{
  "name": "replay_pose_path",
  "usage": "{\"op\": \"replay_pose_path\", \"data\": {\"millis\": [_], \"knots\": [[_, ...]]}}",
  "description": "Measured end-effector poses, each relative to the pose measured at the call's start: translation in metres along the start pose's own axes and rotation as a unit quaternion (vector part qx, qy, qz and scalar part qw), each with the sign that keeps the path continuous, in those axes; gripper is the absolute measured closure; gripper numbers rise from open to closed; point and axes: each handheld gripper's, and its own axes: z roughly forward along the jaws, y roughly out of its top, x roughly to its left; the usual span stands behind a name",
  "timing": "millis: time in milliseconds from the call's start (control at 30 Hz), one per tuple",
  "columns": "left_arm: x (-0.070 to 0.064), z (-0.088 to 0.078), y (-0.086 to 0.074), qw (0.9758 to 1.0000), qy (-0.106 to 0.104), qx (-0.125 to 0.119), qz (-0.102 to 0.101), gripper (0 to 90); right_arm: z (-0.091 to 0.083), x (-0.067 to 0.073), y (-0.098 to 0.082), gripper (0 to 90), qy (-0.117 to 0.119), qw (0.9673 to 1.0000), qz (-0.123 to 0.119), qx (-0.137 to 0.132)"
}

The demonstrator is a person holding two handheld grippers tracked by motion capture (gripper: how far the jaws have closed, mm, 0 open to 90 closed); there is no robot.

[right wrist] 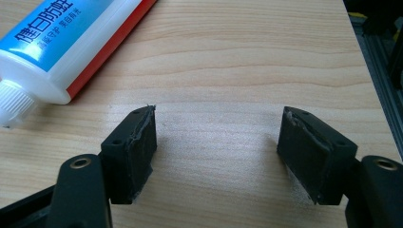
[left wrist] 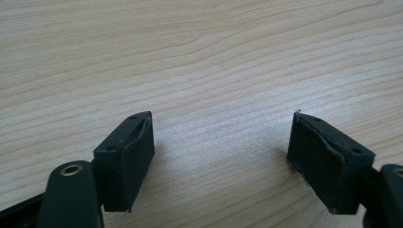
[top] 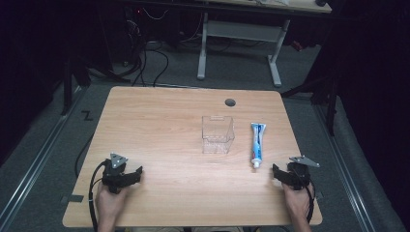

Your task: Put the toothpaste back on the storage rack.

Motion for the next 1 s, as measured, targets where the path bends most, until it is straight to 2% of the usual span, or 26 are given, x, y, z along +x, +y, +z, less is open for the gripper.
{"op": "replay_pose_path", "data": {"millis": [133,233,367,467,567,600,633,667,733,1000], "knots": [[0.0,0.0,0.0,1.0,0.0,0.0,0.0,24.0,0.0,-0.002,0.004,30.9,0.004,0.9999,-0.003,0.012],[0.0,0.0,0.0,1.0,0.0,0.0,0.0,24.0,0.0,-0.004,0.008,32.4,0.012,0.9997,0.007,0.019],[0.0,0.0,0.0,1.0,0.0,0.0,0.0,24.0,-0.002,-0.008,0.012,33.2,0.03,0.9991,0.025,0.013],[0.0,0.0,0.0,1.0,0.0,0.0,0.0,24.0,-0.004,-0.008,0.016,33.5,0.04,0.9987,0.03,0.011],[0.0,0.0,0.0,1.0,0.0,0.0,0.0,23.9,-0.007,-0.005,0.023,33.9,0.049,0.9986,0.017,0.011],[0.0,0.0,0.0,1.0,0.0,0.0,0.0,24.0,-0.009,0.0,0.026,35.7,0.042,0.9991,0.006,0.004],[0.0,0.0,0.0,1.0,0.0,0.0,0.0,24.0,-0.009,0.0,0.026,35.7,0.042,0.9991,0.006,0.004],[0.0,0.0,0.0,1.0,0.0,0.0,0.0,23.9,-0.01,0.003,0.029,37.3,0.047,0.9989,0.0,-0.003],[0.0,0.0,0.0,1.0,0.0,0.0,0.0,24.0,-0.011,0.006,0.033,38.1,0.05,0.9987,-0.006,0.0],[0.0,0.0,0.0,1.0,0.0,0.0,0.0,23.9,-0.016,0.014,0.048,39.6,0.066,0.9976,-0.012,-0.019]]}}
